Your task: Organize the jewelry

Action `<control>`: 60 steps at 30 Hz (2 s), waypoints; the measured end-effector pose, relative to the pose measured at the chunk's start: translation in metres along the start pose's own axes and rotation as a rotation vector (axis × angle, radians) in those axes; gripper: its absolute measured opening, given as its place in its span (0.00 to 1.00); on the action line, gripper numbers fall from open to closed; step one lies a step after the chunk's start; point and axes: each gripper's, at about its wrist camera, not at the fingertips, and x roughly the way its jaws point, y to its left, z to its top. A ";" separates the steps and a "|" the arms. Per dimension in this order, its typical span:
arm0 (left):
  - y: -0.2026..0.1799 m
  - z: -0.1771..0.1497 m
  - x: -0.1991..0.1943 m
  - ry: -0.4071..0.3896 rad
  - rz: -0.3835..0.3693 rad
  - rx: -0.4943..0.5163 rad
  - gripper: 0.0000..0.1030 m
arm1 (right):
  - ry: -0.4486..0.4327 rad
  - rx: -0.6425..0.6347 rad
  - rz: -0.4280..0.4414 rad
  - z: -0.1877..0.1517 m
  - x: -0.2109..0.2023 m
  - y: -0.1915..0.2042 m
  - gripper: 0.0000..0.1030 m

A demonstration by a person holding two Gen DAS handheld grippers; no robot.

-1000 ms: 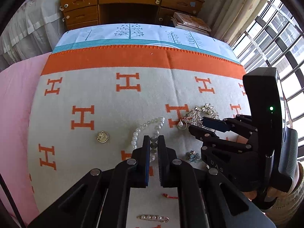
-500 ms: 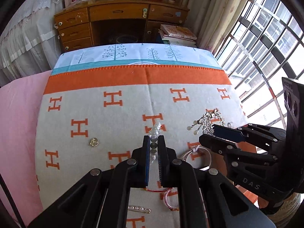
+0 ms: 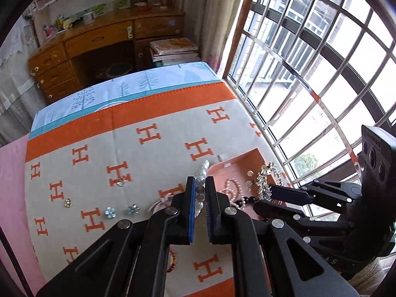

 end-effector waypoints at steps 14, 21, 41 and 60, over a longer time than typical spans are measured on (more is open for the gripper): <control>-0.069 0.008 0.088 0.122 0.091 0.095 0.05 | 0.039 0.121 0.079 -0.060 0.002 -0.052 0.25; -0.072 0.000 0.118 0.176 0.107 0.120 0.51 | 0.050 0.111 0.082 -0.061 0.011 -0.055 0.25; -0.009 -0.050 0.048 -0.035 0.135 -0.109 0.78 | 0.131 0.053 -0.049 -0.059 0.055 -0.039 0.26; 0.060 -0.118 -0.003 -0.157 0.260 -0.261 0.79 | 0.029 0.011 -0.084 -0.064 0.030 0.004 0.50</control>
